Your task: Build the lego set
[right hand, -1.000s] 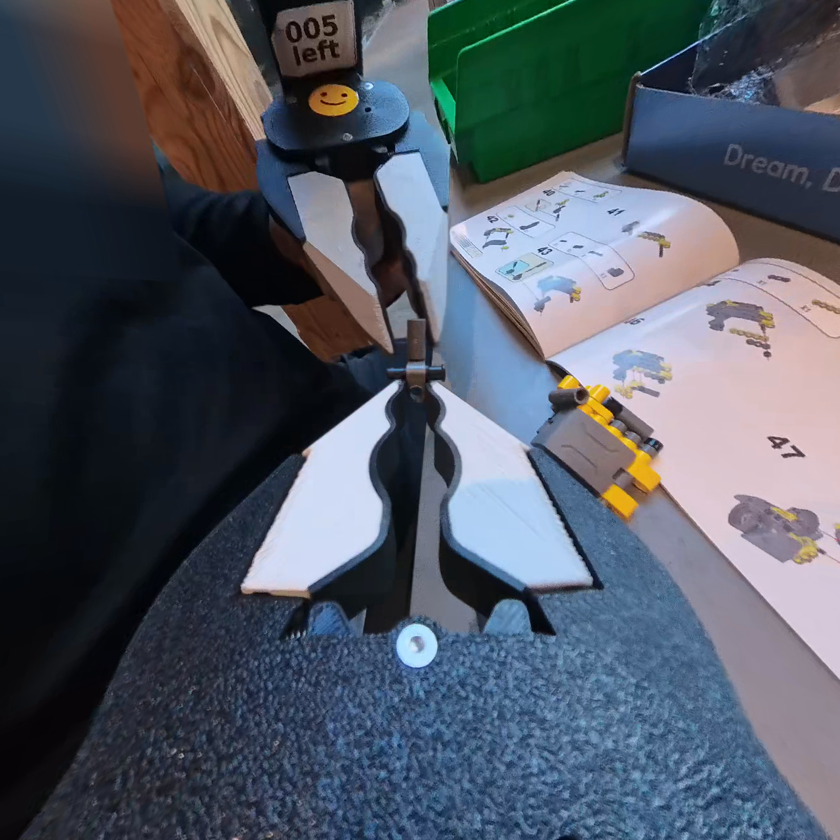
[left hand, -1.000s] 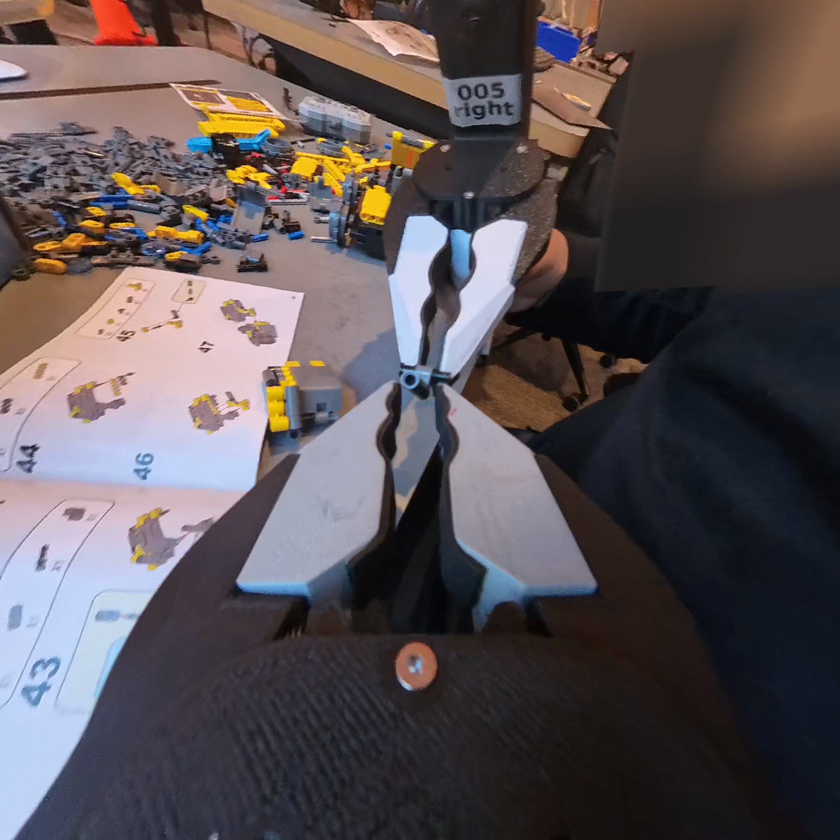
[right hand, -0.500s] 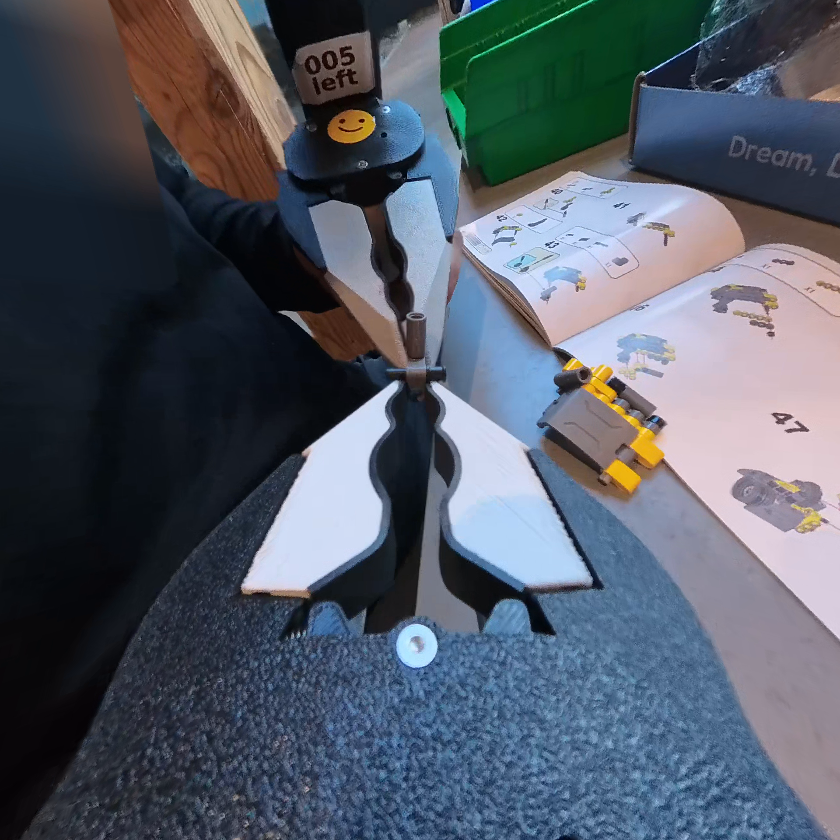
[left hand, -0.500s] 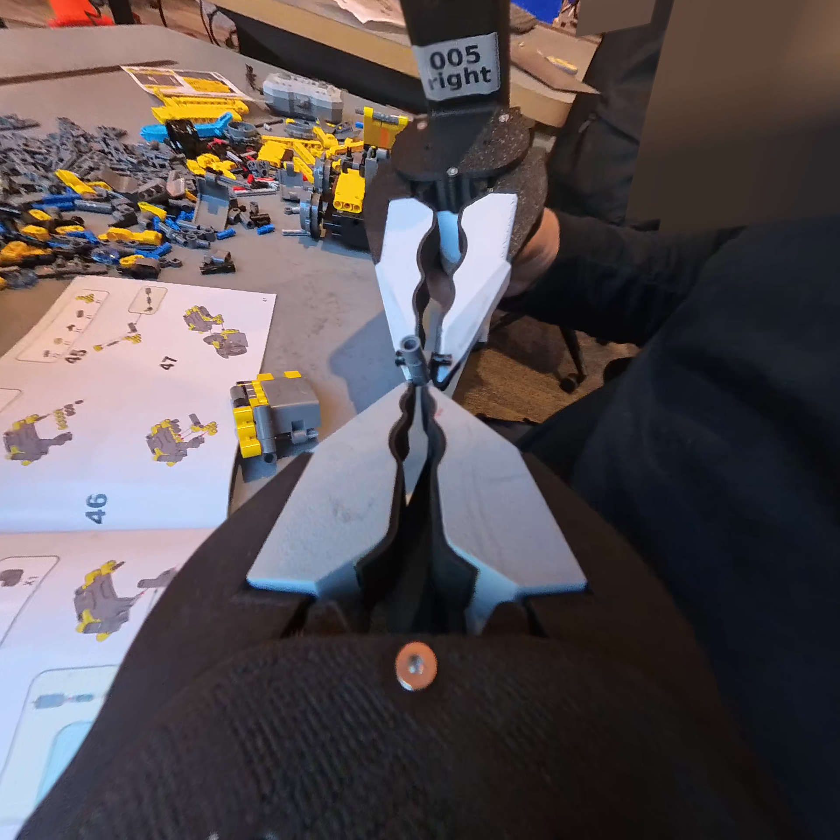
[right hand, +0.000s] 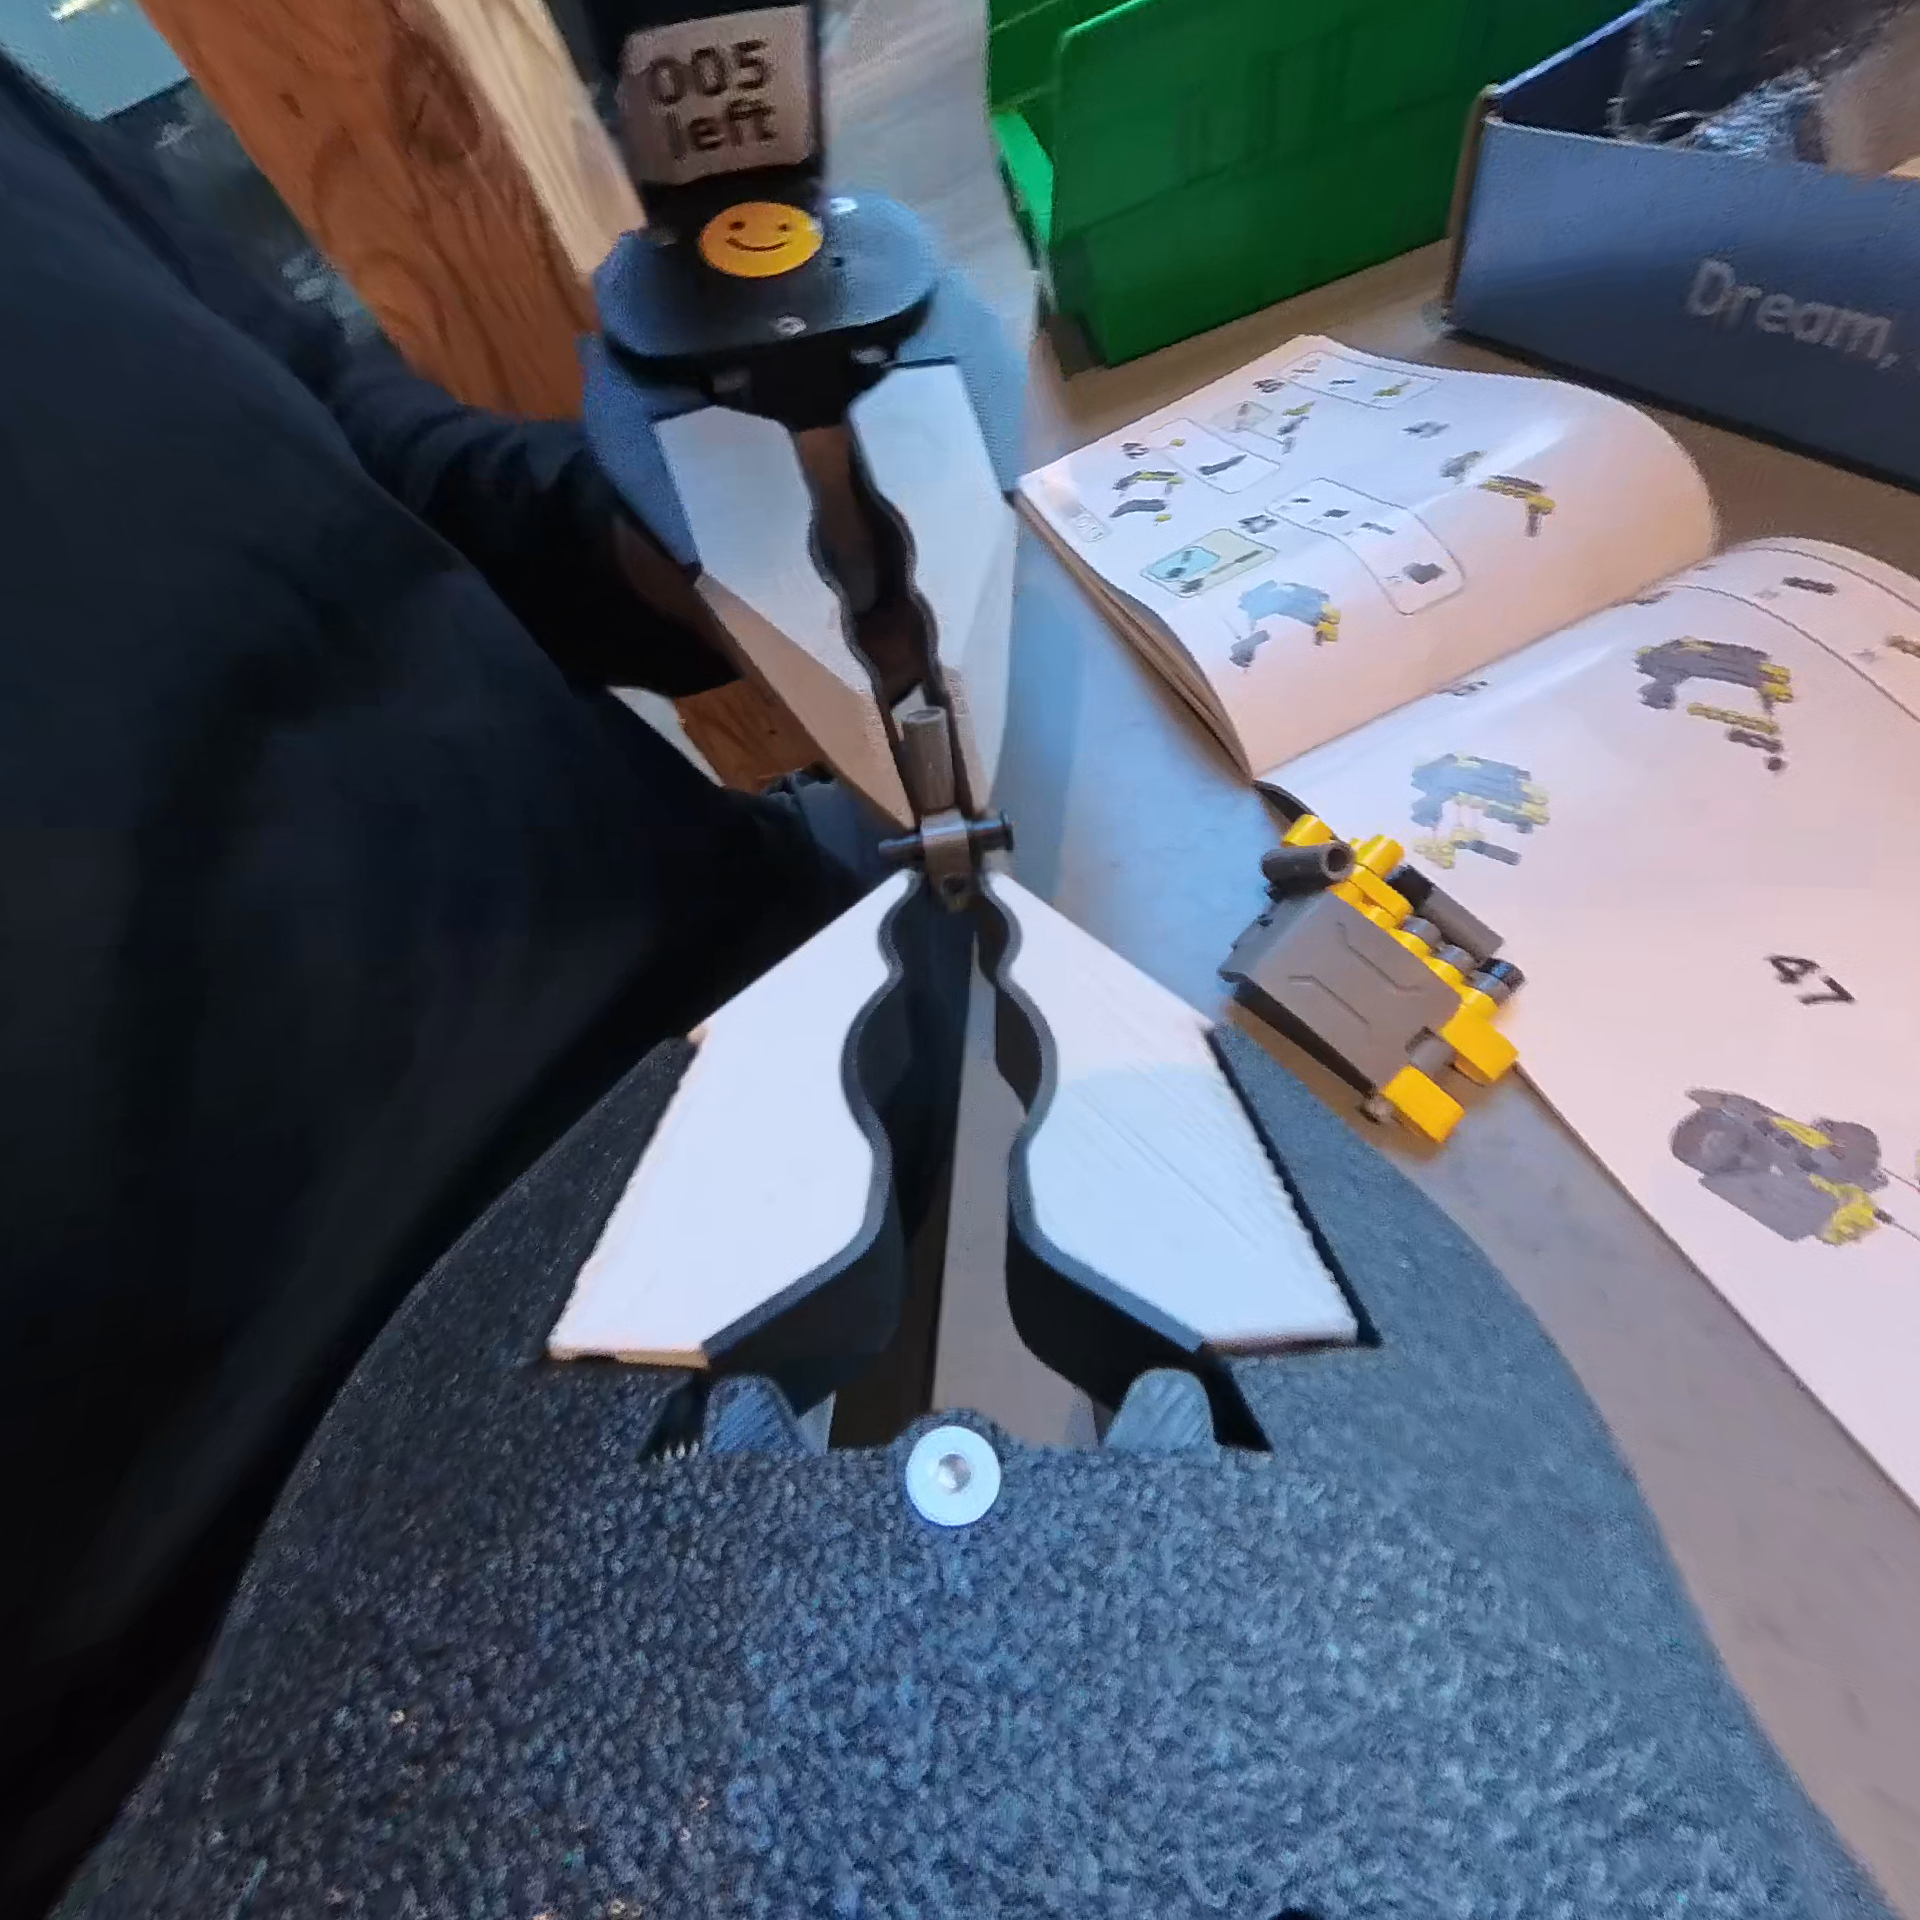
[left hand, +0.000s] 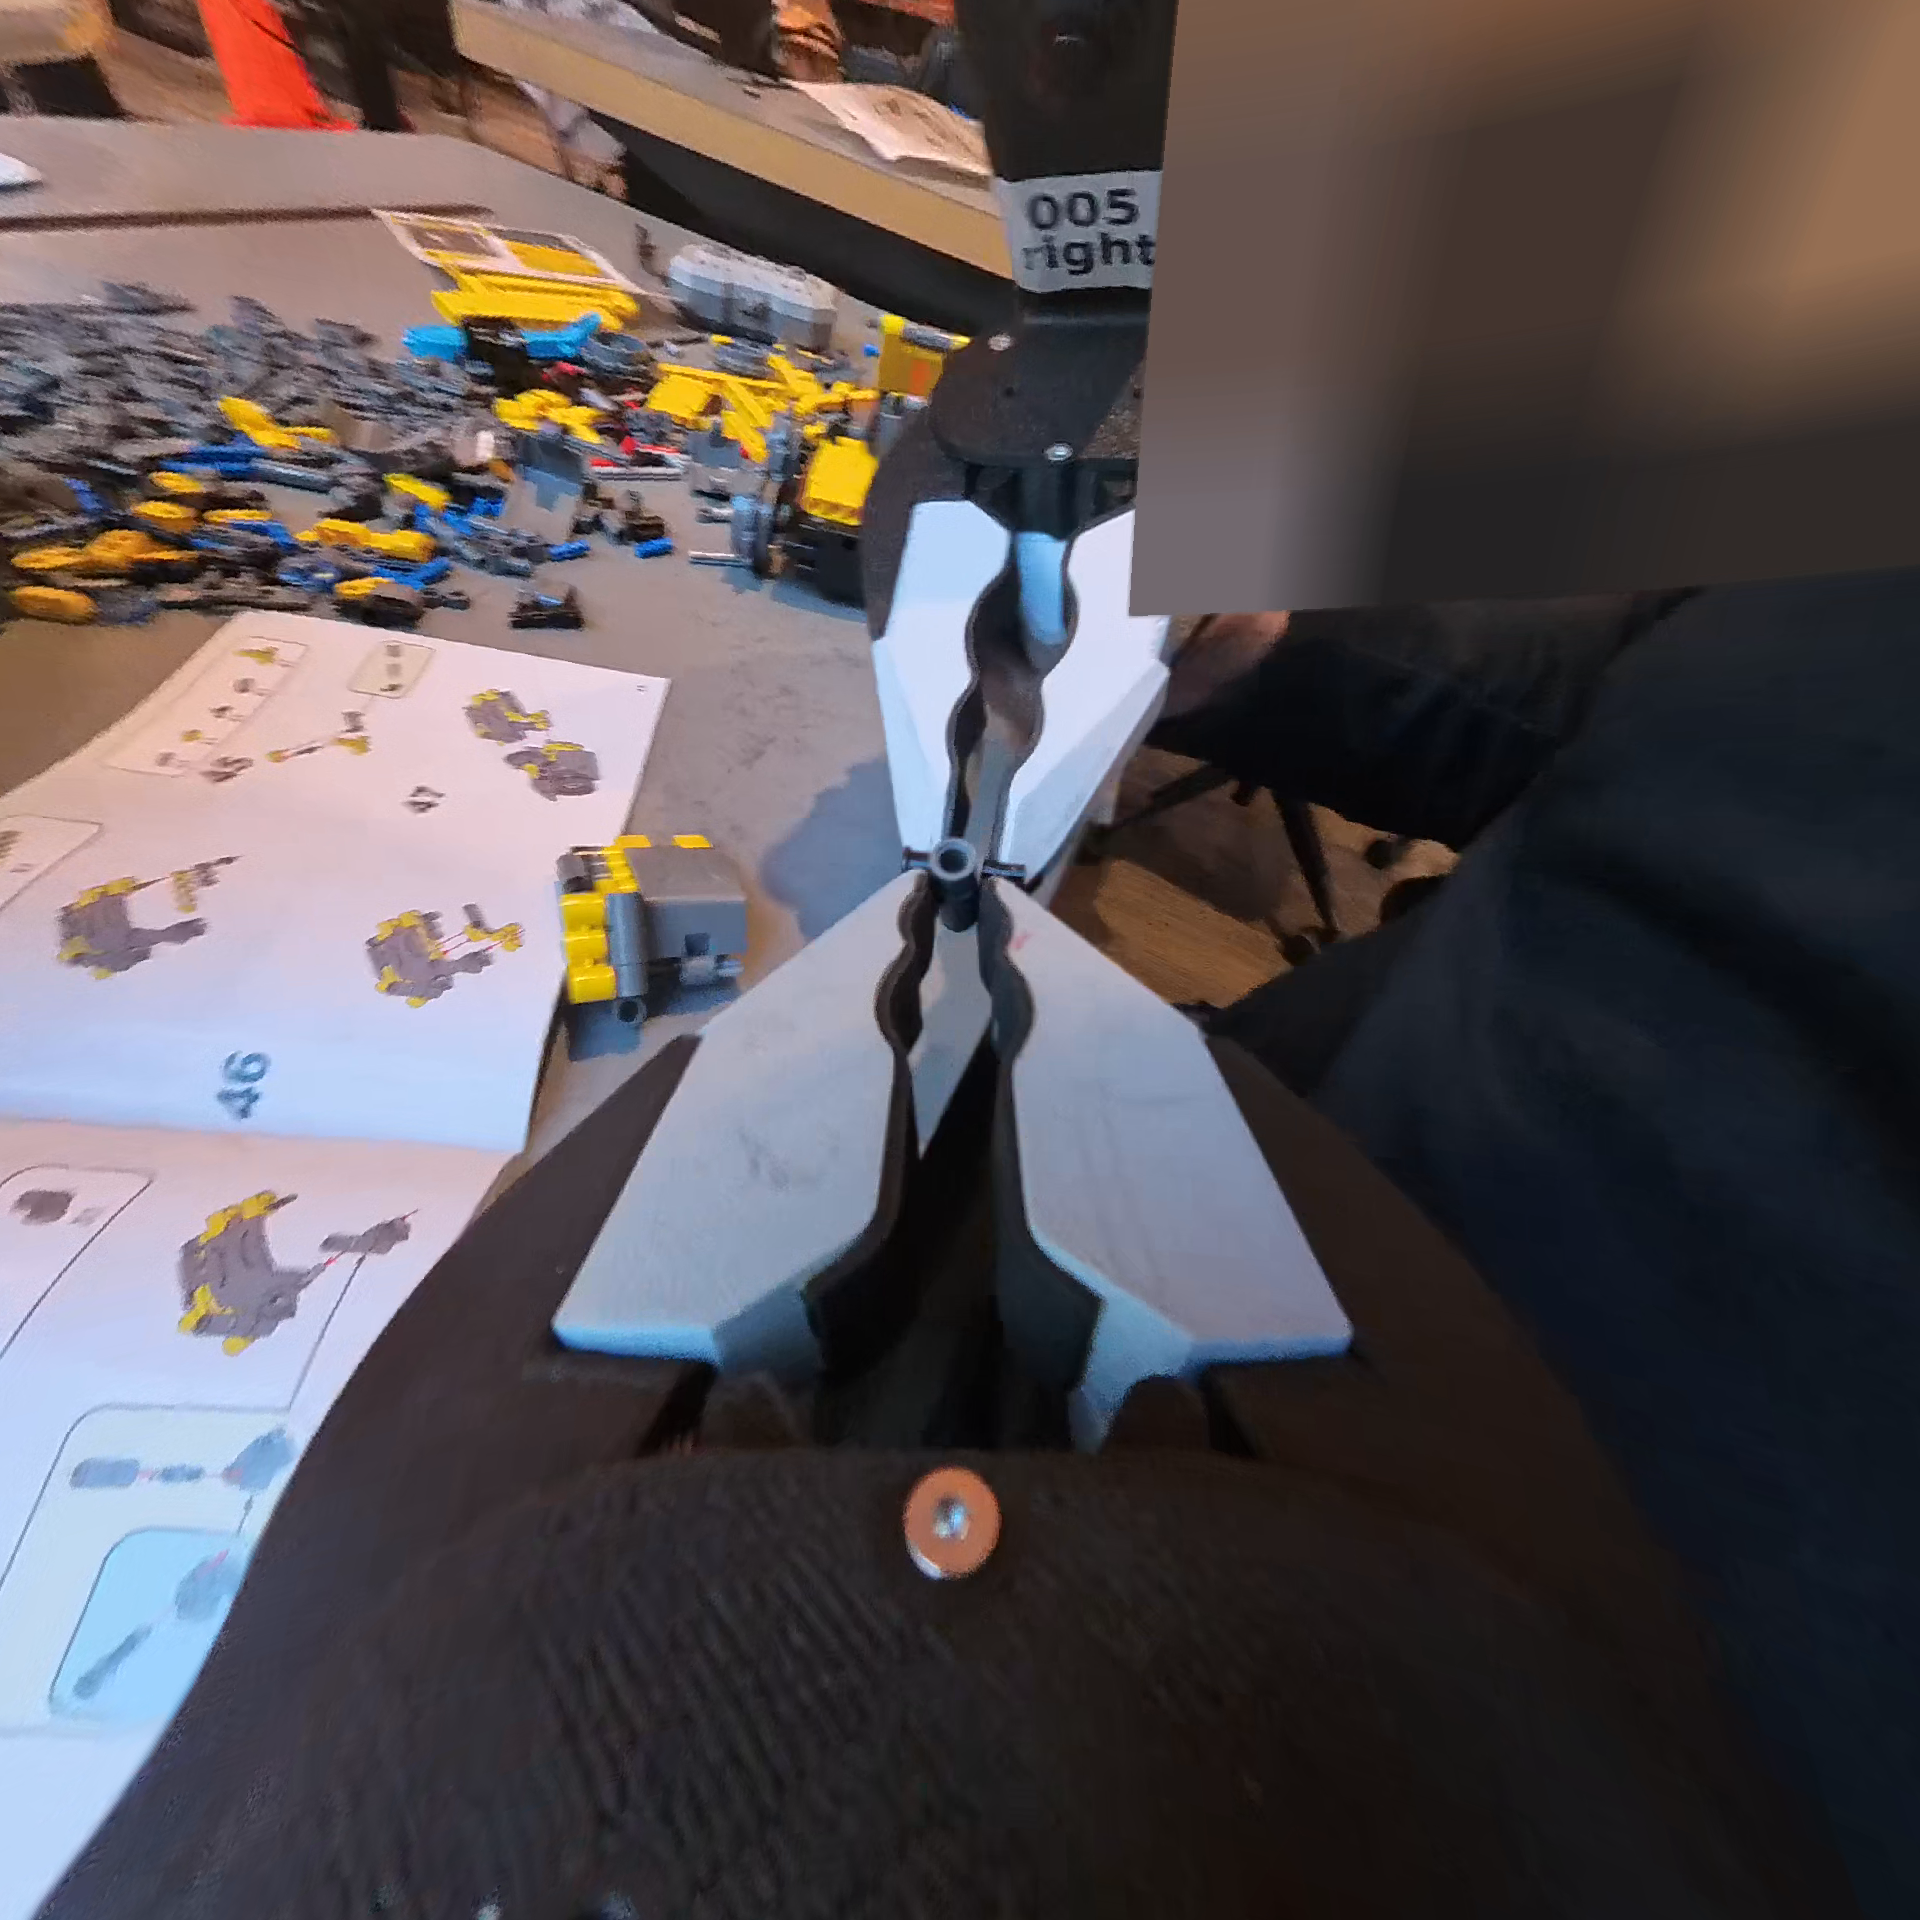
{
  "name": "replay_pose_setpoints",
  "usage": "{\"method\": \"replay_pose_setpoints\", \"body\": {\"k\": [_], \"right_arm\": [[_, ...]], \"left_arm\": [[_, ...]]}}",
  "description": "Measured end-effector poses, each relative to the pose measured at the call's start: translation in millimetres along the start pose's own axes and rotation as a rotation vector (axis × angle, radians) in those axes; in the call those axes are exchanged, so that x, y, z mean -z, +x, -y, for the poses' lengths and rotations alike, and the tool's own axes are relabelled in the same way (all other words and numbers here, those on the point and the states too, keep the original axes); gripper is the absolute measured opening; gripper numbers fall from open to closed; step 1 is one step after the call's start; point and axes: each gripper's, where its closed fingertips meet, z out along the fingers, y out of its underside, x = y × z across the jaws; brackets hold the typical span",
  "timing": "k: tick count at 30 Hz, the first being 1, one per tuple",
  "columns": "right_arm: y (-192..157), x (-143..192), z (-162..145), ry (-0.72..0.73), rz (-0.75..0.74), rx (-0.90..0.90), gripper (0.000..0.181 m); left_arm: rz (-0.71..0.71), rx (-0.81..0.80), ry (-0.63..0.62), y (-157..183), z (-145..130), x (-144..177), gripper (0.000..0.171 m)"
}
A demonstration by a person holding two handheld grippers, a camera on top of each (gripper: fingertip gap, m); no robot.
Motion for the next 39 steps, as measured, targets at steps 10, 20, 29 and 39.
{"method": "replay_pose_setpoints", "body": {"k": [10, 20, 29, 39], "right_arm": [[27.8, -1.6, 2.2, 0.049, -0.191, -0.176, 0.020], [30.0, -18.7, -6.2, 0.060, -0.207, -0.369, 0.022], [32.6, -6.6, -9.8, 0.065, -0.243, -0.338, 0.008], [39.7, -2.2, 3.5, -0.033, -0.595, 0.134, 0.025]], "left_arm": [[0.329, -0.024, -0.060, -37.5, -23.3, 5.4, 0.006], [0.378, -0.061, -0.065, -36.8, -25.1, 4.7, 0.006], [0.318, 0.042, 0.008, -38.4, -16.4, 11.1, 0.006], [0.270, 0.184, 0.043, -39.7, -13.2, 2.3, 0.007]]}}
